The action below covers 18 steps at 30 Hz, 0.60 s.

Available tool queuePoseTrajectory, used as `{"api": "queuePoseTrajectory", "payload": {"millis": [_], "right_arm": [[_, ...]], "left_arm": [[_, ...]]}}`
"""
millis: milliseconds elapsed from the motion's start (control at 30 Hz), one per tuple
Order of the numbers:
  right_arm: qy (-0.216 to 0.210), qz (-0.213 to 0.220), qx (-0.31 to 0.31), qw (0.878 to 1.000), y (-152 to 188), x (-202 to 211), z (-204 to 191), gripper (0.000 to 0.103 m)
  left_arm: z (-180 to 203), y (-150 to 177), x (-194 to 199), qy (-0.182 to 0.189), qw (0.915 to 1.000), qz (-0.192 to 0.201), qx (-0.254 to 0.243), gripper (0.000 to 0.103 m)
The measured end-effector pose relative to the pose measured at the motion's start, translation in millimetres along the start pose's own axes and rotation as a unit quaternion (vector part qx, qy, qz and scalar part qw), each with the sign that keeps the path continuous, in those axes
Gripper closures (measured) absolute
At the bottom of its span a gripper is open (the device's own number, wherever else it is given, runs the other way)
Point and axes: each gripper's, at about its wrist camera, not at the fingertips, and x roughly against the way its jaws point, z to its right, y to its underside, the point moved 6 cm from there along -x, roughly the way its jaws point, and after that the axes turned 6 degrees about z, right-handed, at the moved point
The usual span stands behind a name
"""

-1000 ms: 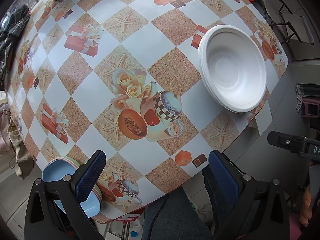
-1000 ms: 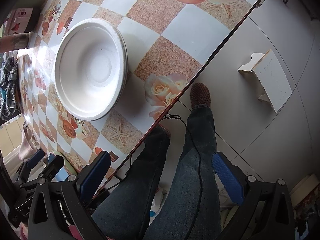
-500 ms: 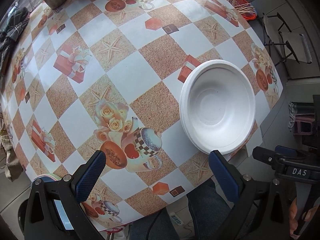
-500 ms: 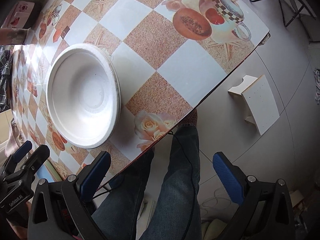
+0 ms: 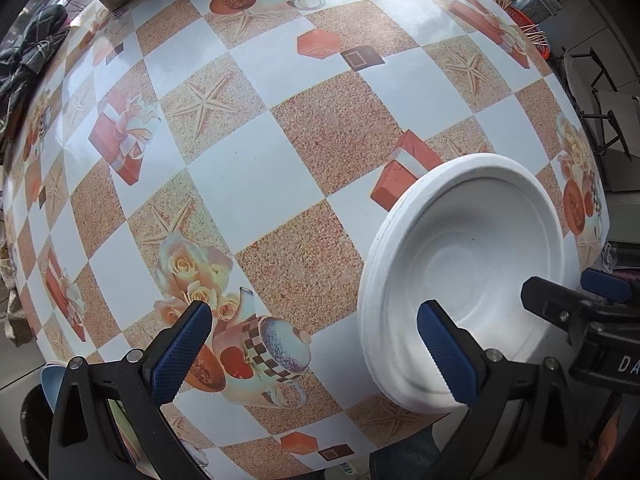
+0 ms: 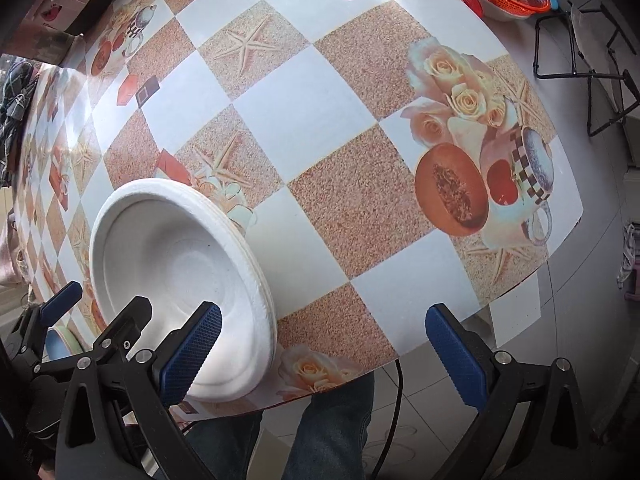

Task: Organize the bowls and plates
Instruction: 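Lift the bowl stack with both grippers and carry it over the blue plate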

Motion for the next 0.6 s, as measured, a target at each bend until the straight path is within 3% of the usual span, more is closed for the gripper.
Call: {"api": "queuePoseTrajectory", "payload": {"millis": [267, 600], "right_arm": [[0.045, 0.013, 0.103, 0.994, -10.7, -20.2, -21.0, 0.0], [0.009, 0.022, 0.09, 0.996, -27.4, -28.5, -24.9, 0.0]], "left_arm": [[-11.5, -0.8, -21.8, 0.007, 0.9986, -0.016, 0.05, 0.0], [-11.0, -8.4, -27.4, 0.037, 0.997, -0.012, 0.068, 0.0]]}}
